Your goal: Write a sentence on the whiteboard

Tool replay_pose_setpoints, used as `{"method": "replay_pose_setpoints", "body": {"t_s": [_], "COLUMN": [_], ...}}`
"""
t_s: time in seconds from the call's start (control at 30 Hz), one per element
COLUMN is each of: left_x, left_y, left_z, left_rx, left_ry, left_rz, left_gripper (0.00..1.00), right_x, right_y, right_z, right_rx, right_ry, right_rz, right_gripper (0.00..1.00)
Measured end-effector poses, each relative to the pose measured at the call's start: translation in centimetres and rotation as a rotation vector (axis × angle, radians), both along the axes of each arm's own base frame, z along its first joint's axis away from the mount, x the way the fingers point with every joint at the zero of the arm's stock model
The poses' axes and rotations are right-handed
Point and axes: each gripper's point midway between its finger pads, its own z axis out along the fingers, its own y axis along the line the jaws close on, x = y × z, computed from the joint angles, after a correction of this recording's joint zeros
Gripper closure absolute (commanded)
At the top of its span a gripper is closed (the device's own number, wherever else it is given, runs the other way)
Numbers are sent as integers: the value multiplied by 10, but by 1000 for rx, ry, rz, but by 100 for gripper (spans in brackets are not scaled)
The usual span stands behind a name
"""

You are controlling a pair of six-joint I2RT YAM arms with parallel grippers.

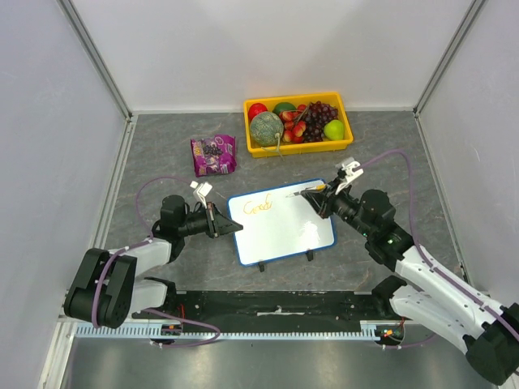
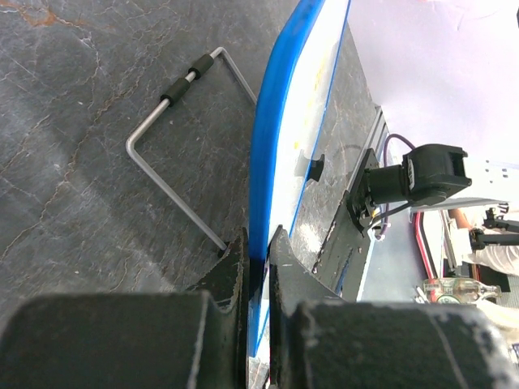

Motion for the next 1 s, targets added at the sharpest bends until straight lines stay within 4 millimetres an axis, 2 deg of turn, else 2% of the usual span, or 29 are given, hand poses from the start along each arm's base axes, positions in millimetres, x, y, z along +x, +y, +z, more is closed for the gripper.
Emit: {"method": "replay_pose_setpoints", "body": {"t_s": [0.2,0.47,1.0], "left_x": [0,0,0], "left_y": [0,0,0], "left_z": [0,0,0], "left_rx": [-1,-1,-1], "left_ry": [-1,-1,-1], "left_rz": [-1,-1,-1], "left_gripper": [98,98,98], "right_x": [-6,10,16], "right_y": [23,14,21], "right_z": [-17,-32,-34], "right_rx": [-76,-130,-109], "right_ry": [-5,8,7], "right_rz": [-1,-106,-109], "right_gripper": [100,100,100]}}
